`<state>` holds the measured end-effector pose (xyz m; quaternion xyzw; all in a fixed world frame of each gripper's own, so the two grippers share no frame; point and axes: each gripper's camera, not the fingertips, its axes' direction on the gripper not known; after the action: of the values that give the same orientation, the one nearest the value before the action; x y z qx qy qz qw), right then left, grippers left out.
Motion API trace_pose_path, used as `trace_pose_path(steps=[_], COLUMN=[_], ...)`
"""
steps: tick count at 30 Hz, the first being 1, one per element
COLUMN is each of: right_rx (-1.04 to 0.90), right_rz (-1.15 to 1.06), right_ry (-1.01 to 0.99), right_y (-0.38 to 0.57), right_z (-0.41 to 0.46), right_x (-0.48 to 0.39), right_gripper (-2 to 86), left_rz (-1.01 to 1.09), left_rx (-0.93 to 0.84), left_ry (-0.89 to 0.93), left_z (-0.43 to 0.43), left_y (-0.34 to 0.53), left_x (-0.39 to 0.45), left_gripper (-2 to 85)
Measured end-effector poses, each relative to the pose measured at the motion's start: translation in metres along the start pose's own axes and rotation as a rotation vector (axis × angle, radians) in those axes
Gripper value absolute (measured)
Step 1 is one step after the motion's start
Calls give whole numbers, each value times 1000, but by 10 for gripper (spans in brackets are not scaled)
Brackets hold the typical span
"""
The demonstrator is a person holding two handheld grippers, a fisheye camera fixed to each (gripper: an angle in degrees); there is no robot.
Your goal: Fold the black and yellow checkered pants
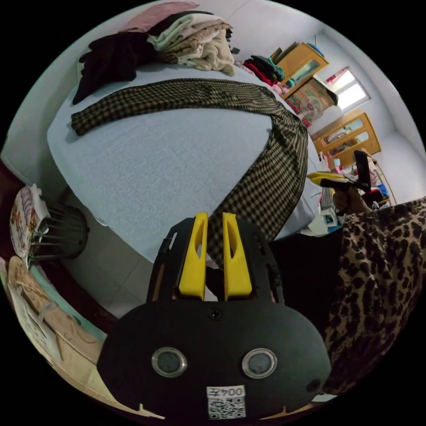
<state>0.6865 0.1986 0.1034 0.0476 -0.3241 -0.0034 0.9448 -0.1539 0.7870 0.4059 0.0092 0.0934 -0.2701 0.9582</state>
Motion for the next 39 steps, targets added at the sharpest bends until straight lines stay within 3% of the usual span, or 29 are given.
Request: trace_pose_path(steps=[10,14,17,28,39], right_rx=[63,93,97,198,337], right_rz=[93,127,175,316,326], right_ry=[-34,-30,-44,-4,92], right_y=[-26,-38,-45,-65,-99], right_z=[-47,-66,-73,-132,-208], right_x=[37,64,90,197,346], right_gripper=[89,87,88,96,99], left_rz=[28,-90,-172,-276,-94], left_rx=[36,101,55,106,50], left_ry=[-136,-187,-44,-65,103], left_z=[19,8,35,30,135], left_y=[2,17,19,4,-132], left_x=[6,-15,-44,-81,12], left_gripper=[10,6,7,22,17])
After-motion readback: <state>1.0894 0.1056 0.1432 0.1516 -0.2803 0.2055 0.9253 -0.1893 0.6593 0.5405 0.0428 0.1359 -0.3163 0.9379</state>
